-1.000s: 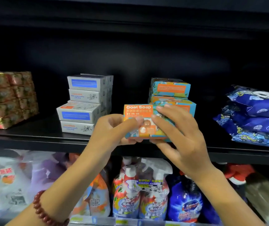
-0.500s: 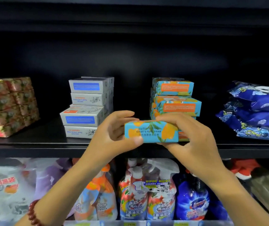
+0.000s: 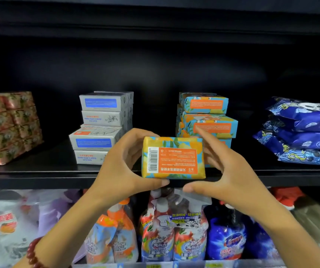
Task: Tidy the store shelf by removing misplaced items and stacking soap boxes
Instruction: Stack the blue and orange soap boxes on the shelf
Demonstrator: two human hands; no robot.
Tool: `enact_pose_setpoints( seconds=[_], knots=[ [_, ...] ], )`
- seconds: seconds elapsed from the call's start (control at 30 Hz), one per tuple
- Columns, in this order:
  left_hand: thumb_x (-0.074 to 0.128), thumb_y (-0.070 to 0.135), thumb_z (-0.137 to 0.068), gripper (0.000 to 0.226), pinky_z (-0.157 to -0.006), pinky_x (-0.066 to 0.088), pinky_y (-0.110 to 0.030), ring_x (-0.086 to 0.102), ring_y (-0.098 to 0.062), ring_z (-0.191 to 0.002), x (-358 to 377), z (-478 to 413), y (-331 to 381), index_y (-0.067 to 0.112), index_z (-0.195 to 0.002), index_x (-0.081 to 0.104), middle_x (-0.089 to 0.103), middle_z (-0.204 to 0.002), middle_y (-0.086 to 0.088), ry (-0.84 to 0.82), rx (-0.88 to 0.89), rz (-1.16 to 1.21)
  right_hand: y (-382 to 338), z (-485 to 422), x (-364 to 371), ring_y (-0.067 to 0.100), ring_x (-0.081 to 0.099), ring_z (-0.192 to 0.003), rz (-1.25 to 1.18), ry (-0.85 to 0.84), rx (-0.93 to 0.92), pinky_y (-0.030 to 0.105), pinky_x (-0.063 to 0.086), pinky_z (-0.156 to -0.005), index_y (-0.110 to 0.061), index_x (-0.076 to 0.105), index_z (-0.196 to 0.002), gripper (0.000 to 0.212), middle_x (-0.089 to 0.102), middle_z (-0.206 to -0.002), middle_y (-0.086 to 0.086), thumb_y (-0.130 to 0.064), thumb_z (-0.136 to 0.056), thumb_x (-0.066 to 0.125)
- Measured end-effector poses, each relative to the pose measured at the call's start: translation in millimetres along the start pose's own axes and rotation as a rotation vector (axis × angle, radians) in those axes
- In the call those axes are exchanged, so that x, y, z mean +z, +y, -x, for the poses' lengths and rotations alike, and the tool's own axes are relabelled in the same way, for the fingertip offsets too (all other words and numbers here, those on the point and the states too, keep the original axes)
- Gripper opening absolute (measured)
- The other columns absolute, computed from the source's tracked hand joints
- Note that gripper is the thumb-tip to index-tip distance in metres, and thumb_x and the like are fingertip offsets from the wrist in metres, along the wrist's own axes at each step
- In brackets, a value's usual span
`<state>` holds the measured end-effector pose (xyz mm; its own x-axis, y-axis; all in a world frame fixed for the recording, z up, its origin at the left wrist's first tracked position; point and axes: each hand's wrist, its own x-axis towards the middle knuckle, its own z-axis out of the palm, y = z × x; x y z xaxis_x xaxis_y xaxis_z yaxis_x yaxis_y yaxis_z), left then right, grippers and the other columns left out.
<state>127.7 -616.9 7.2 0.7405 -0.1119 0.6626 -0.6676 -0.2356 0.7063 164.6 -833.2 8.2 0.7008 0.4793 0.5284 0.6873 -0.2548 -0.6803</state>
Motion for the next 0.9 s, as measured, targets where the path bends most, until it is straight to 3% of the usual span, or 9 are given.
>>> enact_pose_setpoints(
  seconds=[0.07, 0.17, 0.27, 0.33, 0.47, 0.6, 0.73, 0.9],
  knots=[
    [0.085, 0.019, -0.056, 0.063, -0.088, 0.05, -0.026, 0.061, -0.02, -0.108, -1, 1, 0, 0.016, -0.112, 0.054, 0.062, -0.113, -0.002, -0.026, 0.062, -0.038, -5, -2, 0, -0.007, 0.056, -0.109, -0.159, -0.014, 0.062, 0.012, 0.046, -0.087, -0.045, 0.04, -0.127, 0.081, 0.06, -0.117, -0.027, -0.054, -0.056, 0.078],
    [0.081, 0.021, -0.062, 0.061, -0.092, 0.049, -0.03, 0.057, -0.02, -0.116, 4, 4, -1, 0.023, -0.116, 0.053, 0.058, -0.12, 0.005, -0.011, 0.121, -0.099, -10, -7, 1, -0.003, 0.062, -0.099, -0.128, 0.023, 0.078, 0.02, 0.052, -0.086, -0.035, 0.053, -0.117, 0.069, 0.067, -0.105, -0.016, -0.048, -0.054, 0.078],
    [0.081, 0.027, -0.064, 0.064, -0.099, 0.046, -0.04, 0.049, -0.022, -0.126, 1, 8, -5, 0.027, -0.121, 0.05, 0.05, -0.132, 0.005, -0.007, 0.128, -0.18, -15, -8, 6, 0.002, 0.065, -0.093, -0.146, 0.082, 0.033, 0.025, 0.055, -0.08, -0.032, 0.058, -0.101, 0.05, 0.069, -0.097, -0.015, -0.029, -0.057, 0.081],
    [0.082, 0.034, -0.061, 0.073, -0.099, 0.045, -0.038, 0.048, -0.021, -0.127, -3, 12, -5, 0.026, -0.126, 0.049, 0.05, -0.133, 0.006, -0.044, 0.012, -0.14, -17, -5, 12, 0.002, 0.064, -0.094, -0.11, 0.108, -0.029, 0.02, 0.054, -0.077, -0.03, 0.059, -0.098, 0.048, 0.066, -0.1, -0.016, -0.012, -0.061, 0.084],
    [0.072, 0.051, -0.058, 0.064, -0.082, 0.048, -0.017, 0.061, -0.002, -0.106, -3, 13, 1, 0.027, -0.116, 0.058, 0.065, -0.113, 0.015, -0.047, -0.197, -0.086, -14, 0, 27, 0.008, 0.059, -0.099, 0.144, 0.174, -0.247, 0.026, 0.051, -0.075, -0.027, 0.056, -0.101, 0.041, 0.06, -0.102, -0.012, -0.012, -0.07, 0.079],
    [0.078, 0.05, -0.048, 0.062, -0.072, 0.052, -0.017, 0.067, -0.007, -0.087, -2, 13, -2, 0.027, -0.104, 0.065, 0.07, -0.098, 0.008, 0.009, -0.214, -0.158, -2, 0, 36, 0.004, 0.051, -0.115, 0.194, 0.184, -0.307, 0.023, 0.048, -0.082, -0.027, 0.046, -0.102, 0.052, 0.056, -0.115, -0.007, 0.007, -0.07, 0.07],
    [0.081, 0.052, -0.045, 0.061, -0.069, 0.05, -0.012, 0.066, 0.0, -0.084, -5, 10, -6, 0.037, -0.101, 0.062, 0.069, -0.093, 0.014, 0.065, -0.222, -0.259, 16, 3, 32, 0.001, 0.05, -0.109, 0.309, 0.202, -0.188, 0.022, 0.047, -0.084, -0.027, 0.046, -0.107, 0.048, 0.053, -0.113, -0.013, -0.009, -0.074, 0.076],
    [0.087, 0.03, -0.062, 0.05, -0.066, 0.045, -0.005, 0.059, 0.011, -0.086, -5, 4, -16, 0.038, -0.1, 0.055, 0.062, -0.093, 0.019, 0.065, -0.231, -0.439, 35, 10, 31, 0.007, 0.055, -0.099, 0.56, 0.188, -0.069, 0.023, 0.047, -0.083, -0.019, 0.061, -0.105, 0.035, 0.059, -0.104, -0.012, -0.028, -0.075, 0.077]
  ],
)
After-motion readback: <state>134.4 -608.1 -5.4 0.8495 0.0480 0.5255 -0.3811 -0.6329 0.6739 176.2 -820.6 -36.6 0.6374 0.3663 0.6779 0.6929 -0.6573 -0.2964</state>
